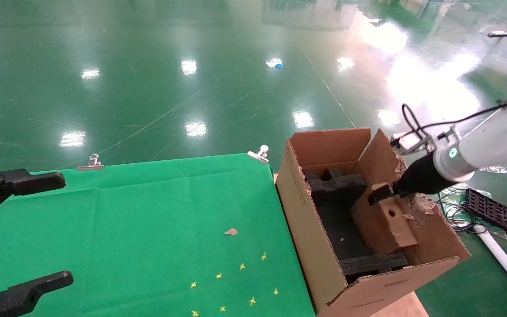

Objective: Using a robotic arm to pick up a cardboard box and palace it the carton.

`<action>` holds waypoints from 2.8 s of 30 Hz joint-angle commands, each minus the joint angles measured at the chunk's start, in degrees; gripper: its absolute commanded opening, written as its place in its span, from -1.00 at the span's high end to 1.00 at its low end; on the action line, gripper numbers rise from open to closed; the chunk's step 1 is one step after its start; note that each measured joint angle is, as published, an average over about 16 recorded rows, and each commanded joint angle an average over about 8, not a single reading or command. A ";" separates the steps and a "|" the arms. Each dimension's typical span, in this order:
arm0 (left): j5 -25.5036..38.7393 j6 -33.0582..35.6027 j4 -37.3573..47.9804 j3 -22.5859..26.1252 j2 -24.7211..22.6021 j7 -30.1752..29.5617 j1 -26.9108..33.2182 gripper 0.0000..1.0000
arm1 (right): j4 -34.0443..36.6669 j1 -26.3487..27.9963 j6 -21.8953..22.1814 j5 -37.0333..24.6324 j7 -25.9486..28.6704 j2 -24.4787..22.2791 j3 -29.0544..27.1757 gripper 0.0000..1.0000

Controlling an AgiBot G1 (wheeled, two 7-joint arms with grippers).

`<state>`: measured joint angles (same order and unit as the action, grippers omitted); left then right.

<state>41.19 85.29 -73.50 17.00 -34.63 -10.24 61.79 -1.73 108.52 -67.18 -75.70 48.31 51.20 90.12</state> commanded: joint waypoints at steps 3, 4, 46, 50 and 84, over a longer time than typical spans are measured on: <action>-0.01 -0.01 0.00 0.01 0.01 0.01 0.00 -1.00 | -0.44 3.28 -0.80 0.47 -1.21 -0.60 -0.37 -1.00; -0.01 -0.01 0.00 0.02 0.01 0.01 0.00 -1.00 | -0.70 4.44 -1.05 0.75 -1.75 -0.90 -0.59 -1.00; -0.08 -0.04 0.08 0.14 0.05 0.09 0.04 -1.00 | -36.46 -13.86 -6.89 20.63 -23.84 -12.63 -37.42 -1.00; -0.09 -0.05 0.08 0.15 0.05 0.10 0.05 -1.00 | -40.70 -17.83 -8.28 22.21 -25.48 -13.06 -41.82 -1.00; -0.16 -0.09 0.09 0.24 0.09 0.15 0.05 -1.00 | -73.45 -48.50 -19.06 34.54 -38.00 -16.33 -75.80 -1.00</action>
<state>41.03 85.20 -73.41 17.24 -34.54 -10.10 61.84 -74.34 60.81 -85.96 -41.47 10.60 34.93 15.19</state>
